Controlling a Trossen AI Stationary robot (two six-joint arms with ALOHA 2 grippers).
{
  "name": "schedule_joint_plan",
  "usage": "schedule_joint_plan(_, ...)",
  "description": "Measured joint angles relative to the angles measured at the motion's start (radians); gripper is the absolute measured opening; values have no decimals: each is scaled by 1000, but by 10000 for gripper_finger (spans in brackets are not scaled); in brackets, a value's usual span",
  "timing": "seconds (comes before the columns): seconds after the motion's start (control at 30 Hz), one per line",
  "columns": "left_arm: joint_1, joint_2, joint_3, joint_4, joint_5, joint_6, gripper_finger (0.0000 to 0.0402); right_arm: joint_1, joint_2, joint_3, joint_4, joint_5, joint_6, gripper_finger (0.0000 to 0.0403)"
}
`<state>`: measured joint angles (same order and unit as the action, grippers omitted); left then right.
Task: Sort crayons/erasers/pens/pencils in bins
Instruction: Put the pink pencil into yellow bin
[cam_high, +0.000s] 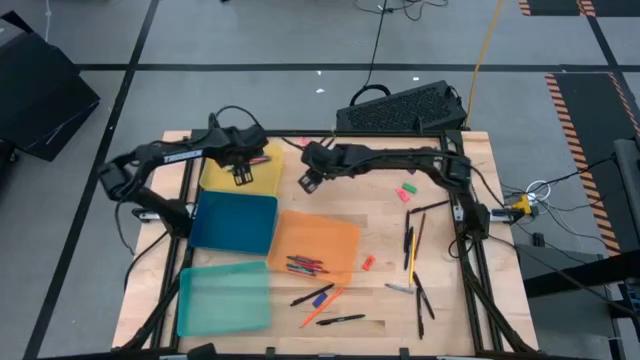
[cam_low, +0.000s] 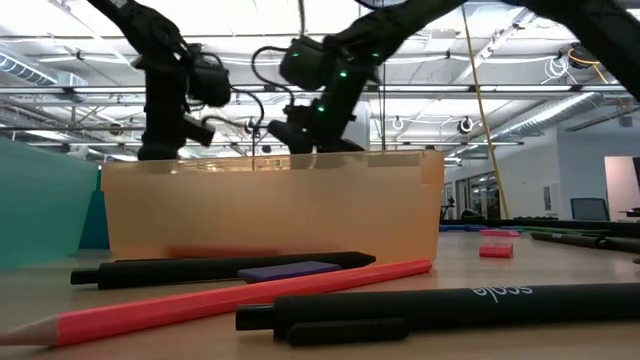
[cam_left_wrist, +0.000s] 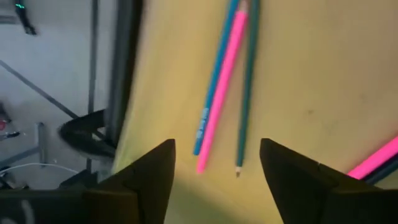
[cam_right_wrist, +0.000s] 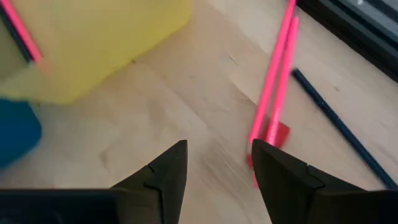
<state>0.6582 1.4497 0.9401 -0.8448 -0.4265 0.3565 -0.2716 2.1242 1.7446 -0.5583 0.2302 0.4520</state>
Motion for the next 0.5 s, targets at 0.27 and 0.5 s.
schedule_joint_plan(0.27, 57, -95, 0, 48, 38, 5, 246, 17, 107, 216, -120, -4, 26, 173)
schedule_joint_plan(0.5, 77, -96, 0, 39, 70, -56, 246, -23, 110, 125, -174, 108, 158, 173)
